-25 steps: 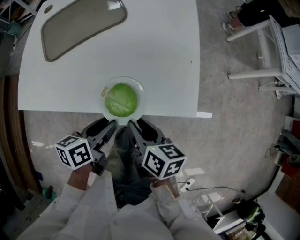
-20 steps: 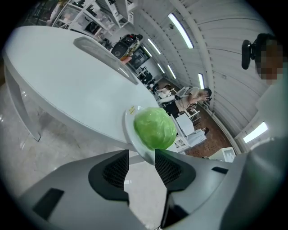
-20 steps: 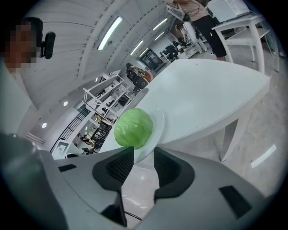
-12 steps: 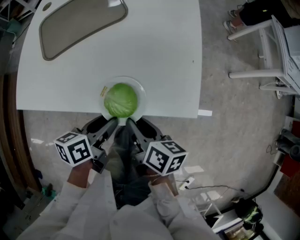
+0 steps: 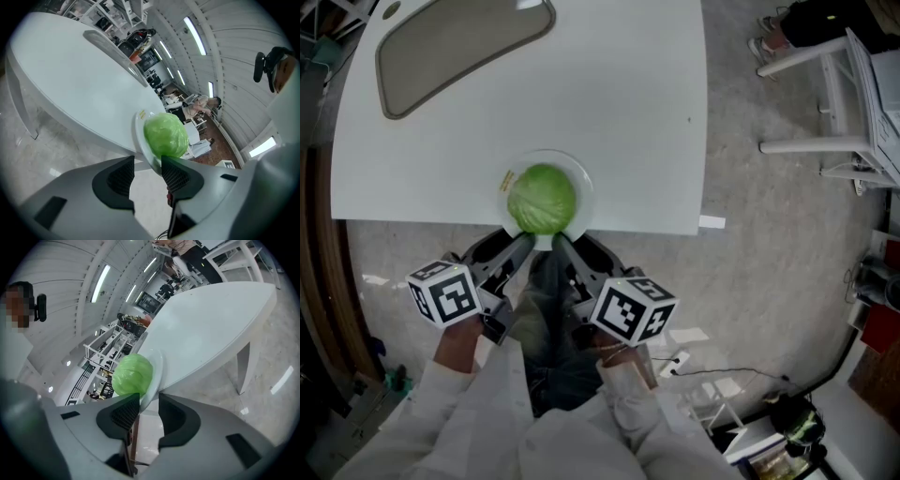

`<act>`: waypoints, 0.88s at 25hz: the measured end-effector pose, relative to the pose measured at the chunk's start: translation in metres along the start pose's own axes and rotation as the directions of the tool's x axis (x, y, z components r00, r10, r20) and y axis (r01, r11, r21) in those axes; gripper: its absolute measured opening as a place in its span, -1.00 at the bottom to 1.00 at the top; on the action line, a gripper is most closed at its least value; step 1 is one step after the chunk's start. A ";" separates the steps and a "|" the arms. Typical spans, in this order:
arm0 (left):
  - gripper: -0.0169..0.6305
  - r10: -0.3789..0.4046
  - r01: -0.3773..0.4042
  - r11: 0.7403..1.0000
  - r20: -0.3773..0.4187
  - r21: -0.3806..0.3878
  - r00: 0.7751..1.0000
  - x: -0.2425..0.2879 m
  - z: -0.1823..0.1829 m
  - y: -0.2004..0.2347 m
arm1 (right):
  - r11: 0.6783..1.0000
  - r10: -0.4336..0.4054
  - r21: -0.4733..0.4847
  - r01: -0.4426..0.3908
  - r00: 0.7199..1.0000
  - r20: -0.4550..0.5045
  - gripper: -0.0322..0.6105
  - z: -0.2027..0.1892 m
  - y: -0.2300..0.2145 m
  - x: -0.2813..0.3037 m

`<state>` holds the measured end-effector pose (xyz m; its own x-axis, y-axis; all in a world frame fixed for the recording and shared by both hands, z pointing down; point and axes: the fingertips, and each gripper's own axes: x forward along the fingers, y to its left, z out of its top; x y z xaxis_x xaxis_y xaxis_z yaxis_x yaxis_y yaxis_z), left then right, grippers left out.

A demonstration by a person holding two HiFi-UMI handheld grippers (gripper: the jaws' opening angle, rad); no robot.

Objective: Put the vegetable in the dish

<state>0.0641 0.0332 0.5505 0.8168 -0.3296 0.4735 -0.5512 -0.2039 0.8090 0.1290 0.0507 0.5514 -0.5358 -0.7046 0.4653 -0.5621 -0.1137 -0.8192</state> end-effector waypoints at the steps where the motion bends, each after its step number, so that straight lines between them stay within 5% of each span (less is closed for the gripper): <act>1: -0.45 -0.002 0.002 1.000 0.000 0.000 1.000 0.000 0.000 0.000 | 1.000 0.005 0.007 -0.005 1.000 -0.002 -0.50 -0.001 0.000 0.000; 16: -0.45 -0.082 0.085 0.992 0.039 -0.088 0.996 0.001 -0.001 0.003 | 0.988 0.117 0.102 -0.120 0.992 0.039 -0.68 -0.005 0.007 0.005; 22: -0.53 -0.113 0.118 0.988 0.056 -0.095 0.992 0.002 -0.002 -0.002 | 0.961 0.160 0.214 -0.174 0.984 0.082 -0.76 -0.002 0.005 0.003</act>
<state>0.0668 0.0346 0.5505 0.8633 -0.3554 0.3584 -0.4319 -0.1528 0.8889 0.1230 0.0494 0.5499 -0.5649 -0.7690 0.2991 -0.3120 -0.1366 -0.9402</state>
